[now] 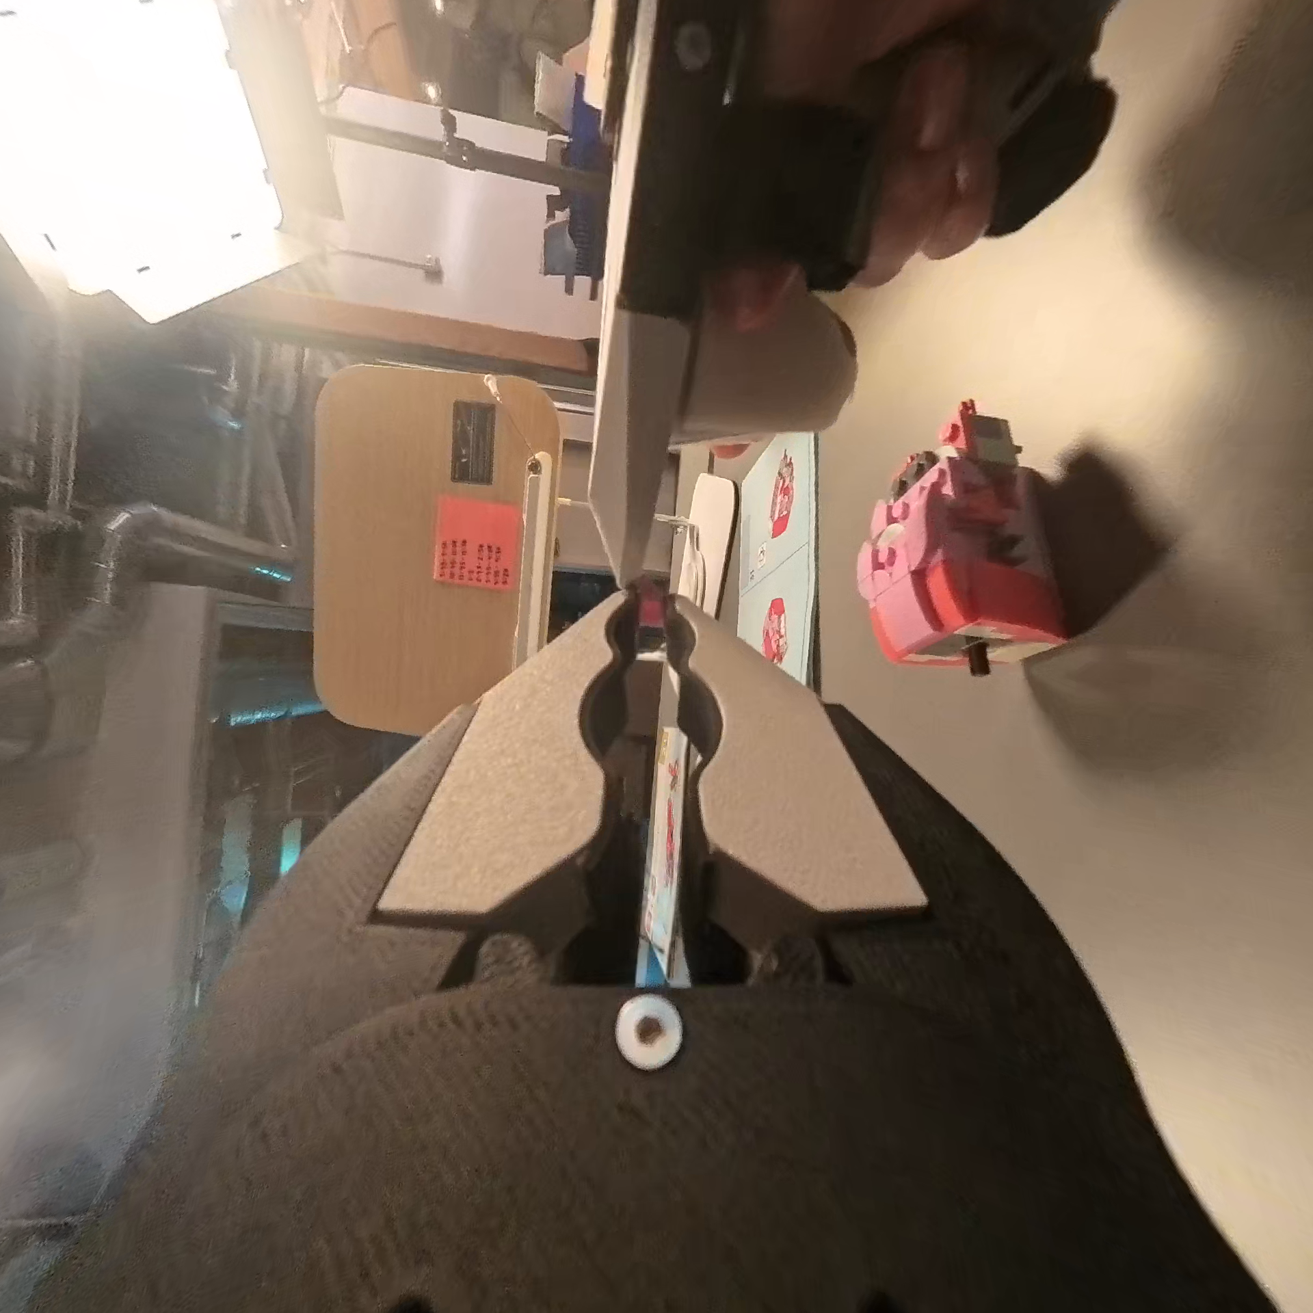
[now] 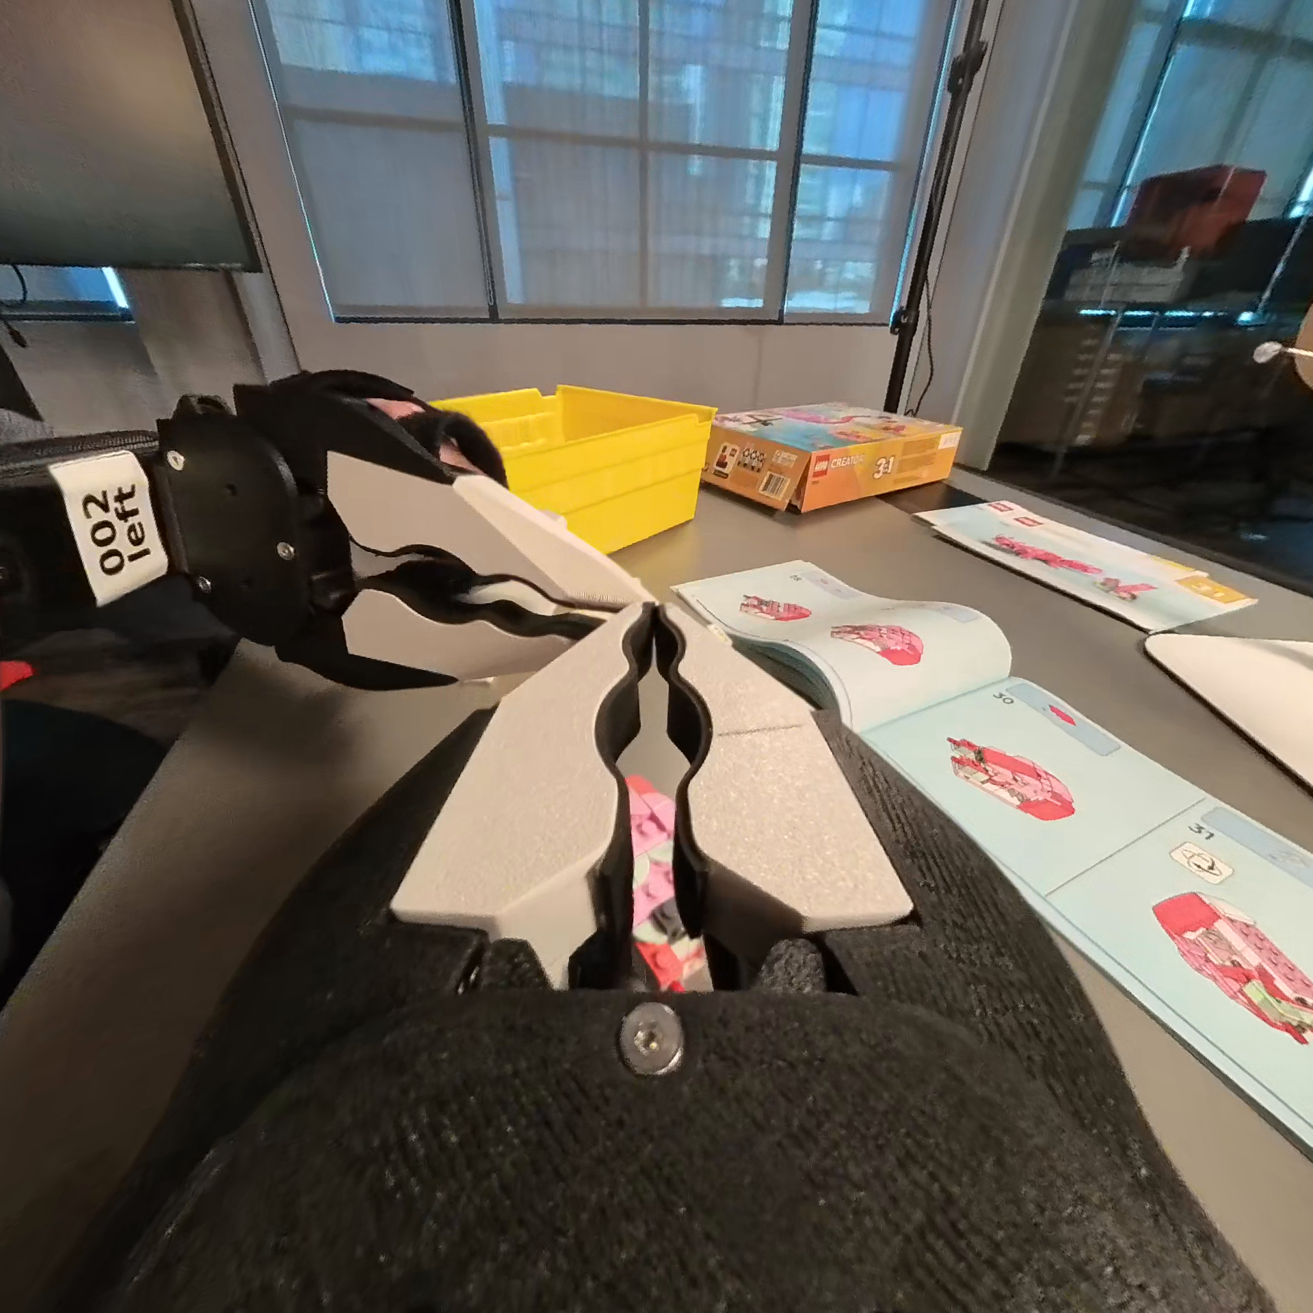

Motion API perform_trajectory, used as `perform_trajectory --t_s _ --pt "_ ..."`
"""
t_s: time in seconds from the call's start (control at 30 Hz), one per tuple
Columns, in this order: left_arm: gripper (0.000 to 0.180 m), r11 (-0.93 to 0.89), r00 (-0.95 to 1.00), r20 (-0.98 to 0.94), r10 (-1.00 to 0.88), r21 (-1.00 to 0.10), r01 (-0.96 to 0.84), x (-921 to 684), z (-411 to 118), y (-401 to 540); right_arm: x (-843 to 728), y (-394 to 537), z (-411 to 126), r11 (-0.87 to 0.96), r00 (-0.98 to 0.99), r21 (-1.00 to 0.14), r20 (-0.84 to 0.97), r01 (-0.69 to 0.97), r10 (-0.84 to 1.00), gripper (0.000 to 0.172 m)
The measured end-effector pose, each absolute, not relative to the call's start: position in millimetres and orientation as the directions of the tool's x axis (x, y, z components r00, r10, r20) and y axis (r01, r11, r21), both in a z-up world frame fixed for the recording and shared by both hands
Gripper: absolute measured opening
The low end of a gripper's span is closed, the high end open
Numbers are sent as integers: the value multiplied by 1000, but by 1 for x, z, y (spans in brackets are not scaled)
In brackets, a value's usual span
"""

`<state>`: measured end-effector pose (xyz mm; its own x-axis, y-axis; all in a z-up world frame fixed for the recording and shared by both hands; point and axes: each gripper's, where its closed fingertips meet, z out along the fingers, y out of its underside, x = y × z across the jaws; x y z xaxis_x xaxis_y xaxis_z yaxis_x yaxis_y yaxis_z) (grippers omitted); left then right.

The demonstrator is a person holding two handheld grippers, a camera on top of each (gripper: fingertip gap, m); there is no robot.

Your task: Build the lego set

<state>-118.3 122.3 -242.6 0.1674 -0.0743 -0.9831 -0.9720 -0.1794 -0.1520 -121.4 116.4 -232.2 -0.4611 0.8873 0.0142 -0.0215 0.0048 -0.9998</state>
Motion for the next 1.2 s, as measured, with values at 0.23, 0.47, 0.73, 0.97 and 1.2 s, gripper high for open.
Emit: perform_trajectory --t_s 0.23,0.47,0.73,0.97,1.2 --pt "24 -179 465 -859 -216 -434 -883 -113 -266 128 -117 133 -237 230 -355 -972 231 -47 906 0" --pt "109 -330 864 -237 -444 -853 -404 -93 -297 140 -105 195 -248 901 135 -428 899 66 417 0" --pt "101 -394 861 -191 -472 -828 -400 -99 -317 128 -104 226 -264 833 155 -530 846 157 510 0" --pt "84 -407 831 -255 -495 -776 -481 -98 -337 127 -87 238 -267 674 149 -723 691 152 707 0" --pt "53 -436 827 -207 -523 -768 -468 -101 -342 125 -43 137 -299 205 -452 -938 61 278 890 11"
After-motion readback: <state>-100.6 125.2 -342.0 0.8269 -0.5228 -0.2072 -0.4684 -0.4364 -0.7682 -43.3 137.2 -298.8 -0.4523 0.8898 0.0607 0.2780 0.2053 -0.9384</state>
